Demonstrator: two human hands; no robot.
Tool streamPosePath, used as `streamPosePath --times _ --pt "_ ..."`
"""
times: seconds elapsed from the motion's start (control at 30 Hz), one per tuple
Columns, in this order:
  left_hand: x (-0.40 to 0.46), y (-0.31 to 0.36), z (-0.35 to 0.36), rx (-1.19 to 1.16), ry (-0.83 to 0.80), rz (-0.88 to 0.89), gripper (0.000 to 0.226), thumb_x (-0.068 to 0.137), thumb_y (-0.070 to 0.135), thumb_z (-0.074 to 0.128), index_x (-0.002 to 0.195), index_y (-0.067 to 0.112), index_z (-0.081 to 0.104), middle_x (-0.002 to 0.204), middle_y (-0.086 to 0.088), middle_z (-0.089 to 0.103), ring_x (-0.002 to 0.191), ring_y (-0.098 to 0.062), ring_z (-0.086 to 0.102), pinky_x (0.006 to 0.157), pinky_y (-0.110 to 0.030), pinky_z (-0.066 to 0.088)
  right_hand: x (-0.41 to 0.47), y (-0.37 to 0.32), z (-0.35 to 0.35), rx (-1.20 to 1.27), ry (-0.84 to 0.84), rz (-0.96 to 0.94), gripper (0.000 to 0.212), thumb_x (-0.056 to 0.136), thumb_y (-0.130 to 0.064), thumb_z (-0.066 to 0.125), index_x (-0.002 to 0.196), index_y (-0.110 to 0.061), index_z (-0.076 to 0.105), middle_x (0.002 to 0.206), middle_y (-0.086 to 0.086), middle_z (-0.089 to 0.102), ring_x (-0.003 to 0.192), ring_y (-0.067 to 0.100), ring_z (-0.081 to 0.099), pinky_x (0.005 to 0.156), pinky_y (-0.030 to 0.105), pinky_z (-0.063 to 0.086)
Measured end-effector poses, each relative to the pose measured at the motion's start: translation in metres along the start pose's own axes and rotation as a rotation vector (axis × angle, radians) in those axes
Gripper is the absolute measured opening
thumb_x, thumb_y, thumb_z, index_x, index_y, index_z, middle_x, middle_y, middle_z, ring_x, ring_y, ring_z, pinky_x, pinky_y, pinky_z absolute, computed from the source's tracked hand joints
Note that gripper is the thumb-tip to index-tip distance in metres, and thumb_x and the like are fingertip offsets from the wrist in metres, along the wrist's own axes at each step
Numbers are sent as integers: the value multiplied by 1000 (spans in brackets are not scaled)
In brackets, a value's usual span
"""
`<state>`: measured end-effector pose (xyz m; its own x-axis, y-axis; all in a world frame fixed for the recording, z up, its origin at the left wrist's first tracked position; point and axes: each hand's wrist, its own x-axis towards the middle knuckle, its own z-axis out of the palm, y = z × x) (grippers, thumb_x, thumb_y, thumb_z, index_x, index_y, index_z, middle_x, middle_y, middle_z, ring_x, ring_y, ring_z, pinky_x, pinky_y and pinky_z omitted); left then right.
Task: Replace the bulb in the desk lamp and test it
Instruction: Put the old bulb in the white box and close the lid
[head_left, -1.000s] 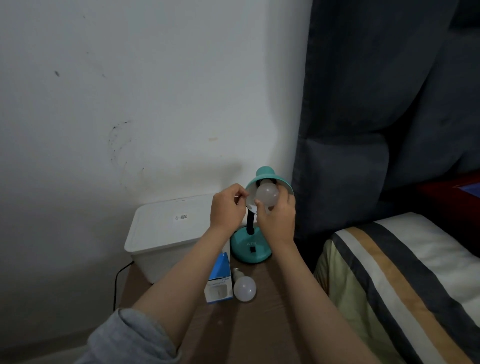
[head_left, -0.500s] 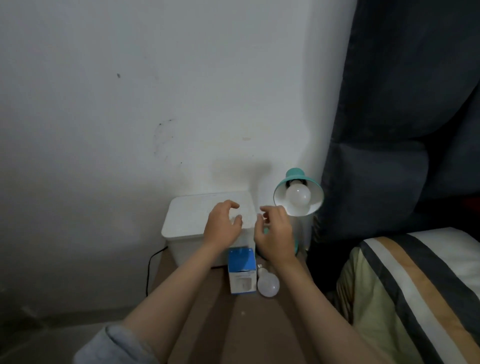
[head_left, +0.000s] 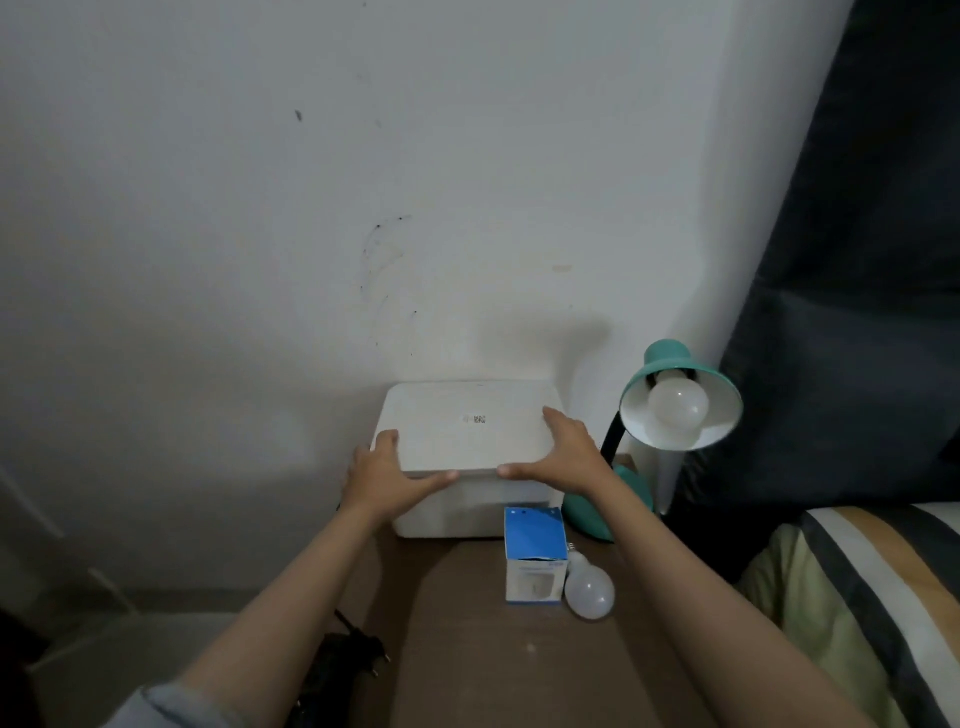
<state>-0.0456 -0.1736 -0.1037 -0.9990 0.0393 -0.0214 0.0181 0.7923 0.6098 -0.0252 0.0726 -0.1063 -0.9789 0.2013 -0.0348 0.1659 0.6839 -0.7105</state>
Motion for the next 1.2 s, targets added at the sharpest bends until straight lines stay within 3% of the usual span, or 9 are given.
streamPosePath --times 0.1,0.23,0.5,0.7,0.93,1.07,1.2 --pt "1 0 2 -93 23 22 107 54 64 76 138 17 31 134 -12 37 126 -29 40 102 -40 38 6 3 3 -52 -10 3 132 25 -76 77 135 -15 36 132 8 42 122 27 43 100 47 44" --pt "-1 -2 5 -136 39 40 108 57 63 75 141 14 27 137 -12 34 129 -28 37 104 -40 36 11 8 7 -74 42 -16 116 18 -85 69 110 -16 51 111 4 53 104 23 52 86 45 52" --pt "-3 6 -6 -130 150 83 98 65 60 72 139 10 32 133 -11 38 122 -26 43 99 -34 39 2 -10 -6 1 71 -34 103 24 -85 70 103 -21 56 110 2 56 98 17 56 81 40 55" --pt "-10 14 -20 -154 189 122 103 62 64 71 140 13 29 136 -10 35 126 -26 41 101 -38 40 -24 -40 -29 -24 122 -118 104 46 -63 81 129 -14 41 130 8 37 121 25 38 100 42 43" --pt "-90 12 -29 -206 326 224 107 54 67 69 139 12 36 143 -10 37 132 -24 37 105 -37 38 -113 -50 -47 -17 208 -218 101 53 -51 84 134 -14 37 138 7 30 128 25 31 105 37 33" --pt "-161 -8 -12 -242 311 244 108 50 64 70 139 11 39 153 -10 26 141 -21 25 111 -35 30 -183 -22 -39 -61 233 -254 106 54 -53 83 139 -15 32 143 5 27 132 23 24 108 39 28" --pt "-230 -34 23 -243 234 213 114 47 77 68 136 10 43 150 -11 32 137 -25 33 110 -43 36 -248 29 -12 -68 189 -190 120 48 -72 72 145 -22 22 150 3 16 136 23 18 111 41 25"
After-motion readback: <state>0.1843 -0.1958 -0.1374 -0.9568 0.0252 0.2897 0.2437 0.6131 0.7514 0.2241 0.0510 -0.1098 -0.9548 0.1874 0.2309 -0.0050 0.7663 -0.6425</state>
